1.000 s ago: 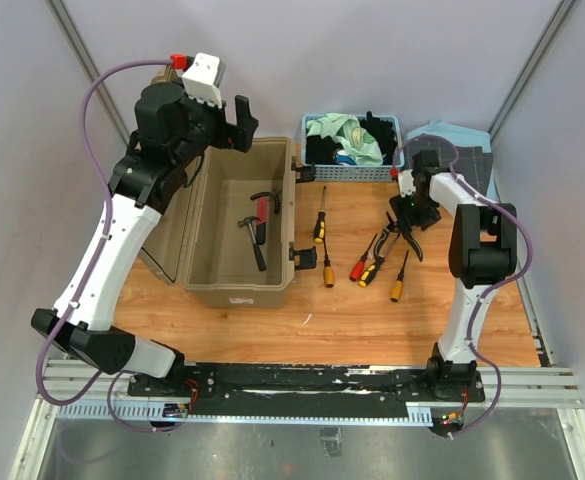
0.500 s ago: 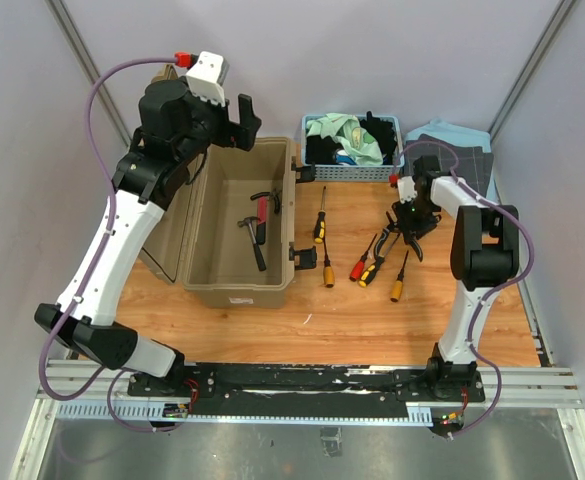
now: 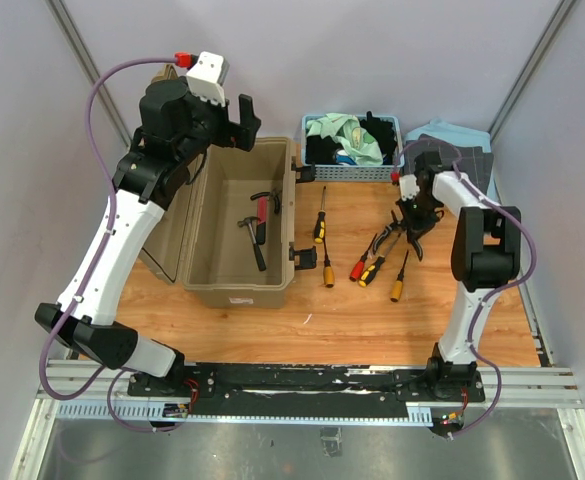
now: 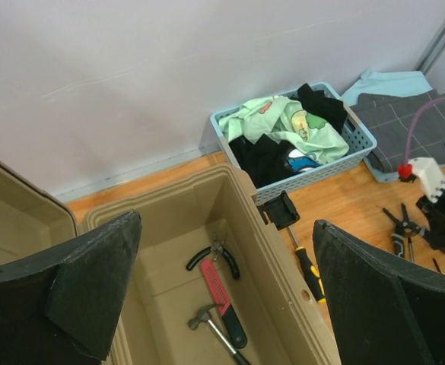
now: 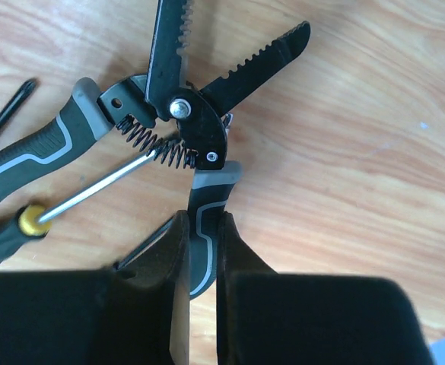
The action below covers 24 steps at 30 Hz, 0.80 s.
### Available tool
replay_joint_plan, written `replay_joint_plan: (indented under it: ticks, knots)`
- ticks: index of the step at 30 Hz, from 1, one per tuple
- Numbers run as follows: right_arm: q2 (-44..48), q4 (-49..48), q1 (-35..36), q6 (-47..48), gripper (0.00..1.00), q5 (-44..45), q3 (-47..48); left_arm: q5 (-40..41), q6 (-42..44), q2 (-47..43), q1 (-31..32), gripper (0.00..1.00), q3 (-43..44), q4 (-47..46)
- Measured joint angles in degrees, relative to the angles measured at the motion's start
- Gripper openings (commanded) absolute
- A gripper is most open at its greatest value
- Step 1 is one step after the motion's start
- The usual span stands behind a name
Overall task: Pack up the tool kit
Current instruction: Pick up the pliers at the center of the board, then place the pliers in the toolbox.
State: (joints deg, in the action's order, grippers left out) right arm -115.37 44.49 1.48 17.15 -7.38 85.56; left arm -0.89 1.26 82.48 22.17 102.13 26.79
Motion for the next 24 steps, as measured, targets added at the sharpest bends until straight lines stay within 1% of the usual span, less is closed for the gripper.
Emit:
replay_joint_plan:
  ticks: [5,10,14,17,22,24]
  knots:
    - [5.49,5.70,-0.04,-0.98,0.01,0.02,5.81,1.09,0.00,0.00,-0.48,0.99,0.00,0.61]
    - [13.40,8.09,-0.02,-2.56,0.01,-0.44,17.18,1.27,-0.07,0.70,-2.01,0.99,0.46,2.43]
    - [15.82,9.55,1.07,-4.24,0.01,-1.33,25.75,1.22,-0.59,4.13,-3.72,0.99,3.52,5.33]
    - [15.13,10.93,5.05,-5.62,0.01,-1.03,31.85,1.29,-1.29,5.44,-5.22,0.99,3.96,6.95]
    - [9.77,11.08,17.38,-9.42,0.01,-1.01,41.16,2.32,-1.81,5.73,-6.36,0.99,4.52,9.31]
    - [7.39,10.01,21.79,-11.21,0.01,-0.96,42.77,2.78,-2.05,5.51,-6.36,0.99,4.57,9.44]
